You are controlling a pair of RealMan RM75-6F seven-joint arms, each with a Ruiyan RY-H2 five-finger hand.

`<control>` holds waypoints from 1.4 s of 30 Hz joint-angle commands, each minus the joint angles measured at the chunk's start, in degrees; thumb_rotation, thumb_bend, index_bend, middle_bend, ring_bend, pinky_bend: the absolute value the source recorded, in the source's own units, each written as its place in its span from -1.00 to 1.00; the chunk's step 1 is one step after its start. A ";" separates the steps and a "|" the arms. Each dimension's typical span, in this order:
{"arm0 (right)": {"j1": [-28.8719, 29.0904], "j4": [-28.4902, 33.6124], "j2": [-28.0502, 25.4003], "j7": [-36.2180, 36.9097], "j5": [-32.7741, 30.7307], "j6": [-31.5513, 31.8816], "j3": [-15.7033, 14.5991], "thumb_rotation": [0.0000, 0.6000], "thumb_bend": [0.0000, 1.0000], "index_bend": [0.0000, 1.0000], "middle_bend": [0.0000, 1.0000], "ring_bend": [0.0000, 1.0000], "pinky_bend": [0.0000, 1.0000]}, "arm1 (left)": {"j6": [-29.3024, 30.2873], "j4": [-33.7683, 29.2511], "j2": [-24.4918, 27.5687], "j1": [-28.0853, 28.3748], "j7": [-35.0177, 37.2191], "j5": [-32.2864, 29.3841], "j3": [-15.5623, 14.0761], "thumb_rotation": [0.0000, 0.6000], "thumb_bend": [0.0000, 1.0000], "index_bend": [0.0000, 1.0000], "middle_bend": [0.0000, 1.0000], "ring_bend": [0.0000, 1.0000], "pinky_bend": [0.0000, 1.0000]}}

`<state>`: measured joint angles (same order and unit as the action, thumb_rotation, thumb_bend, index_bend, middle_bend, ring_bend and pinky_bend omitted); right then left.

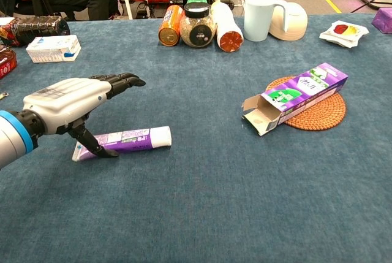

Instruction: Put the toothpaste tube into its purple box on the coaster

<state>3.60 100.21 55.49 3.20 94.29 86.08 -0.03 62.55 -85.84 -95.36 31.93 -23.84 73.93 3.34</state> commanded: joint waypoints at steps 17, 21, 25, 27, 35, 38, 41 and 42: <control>-0.08 0.09 -0.04 0.09 0.26 0.37 -0.07 1.00 -0.89 -0.83 -0.98 -1.00 -0.98 | -3.66 -1.79 3.23 2.17 -2.00 -0.16 -0.27 1.00 -0.94 -1.00 -1.00 -1.00 -0.90; -0.10 0.11 -0.12 0.25 0.34 0.44 -0.12 1.00 -0.89 -0.83 -0.98 -1.00 -0.98 | -4.62 -3.23 4.93 2.63 -3.58 0.16 -1.13 1.00 -0.92 -1.00 -1.00 -1.00 -0.90; -0.05 0.13 -0.12 0.32 0.40 0.31 -0.19 1.00 -0.89 -0.83 -0.98 -1.00 -0.98 | -5.98 -4.15 5.69 3.30 -6.41 -2.00 -0.99 1.00 -0.91 -0.97 -1.00 -1.00 -0.90; -0.05 0.12 -0.12 0.32 0.42 0.34 -0.18 1.00 -0.89 -0.83 -0.98 -1.00 -0.98 | -6.70 -4.40 5.67 3.77 -7.60 -3.39 -0.67 1.00 -0.90 -0.89 -1.00 -1.00 -0.85; 0.03 0.08 -0.09 0.44 0.14 0.18 -0.09 1.00 -0.89 -0.83 -0.98 -1.00 -0.98 | -7.20 -3.91 5.06 5.26 -9.73 -5.42 0.52 1.00 -0.75 -0.64 -0.89 -0.95 -0.63; 0.08 0.08 -0.08 0.37 0.07 0.07 -0.09 1.00 -0.89 -0.83 -0.98 -1.00 -0.98 | -7.64 -3.55 4.98 5.88 -9.56 -4.95 0.57 1.00 -0.67 -0.60 -0.86 -0.93 -0.60; 0.10 0.09 -0.07 0.29 0.04 0.04 -0.08 1.00 -0.89 -0.83 -0.98 -1.00 -0.98 | -8.23 -3.03 4.72 6.54 -10.42 -5.70 0.70 1.00 -0.66 -0.59 -0.86 -0.93 -0.59; 0.10 0.10 -0.07 0.31 0.03 0.05 -0.08 1.00 -0.89 -0.83 -0.98 -1.00 -0.98 | -8.37 -2.94 4.64 6.70 -10.71 -5.98 0.73 1.00 -0.66 -0.57 -0.84 -0.91 -0.57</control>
<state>3.70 100.32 55.41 3.51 94.31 86.12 -0.10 54.40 -88.94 -90.59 38.40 -34.23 68.27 4.00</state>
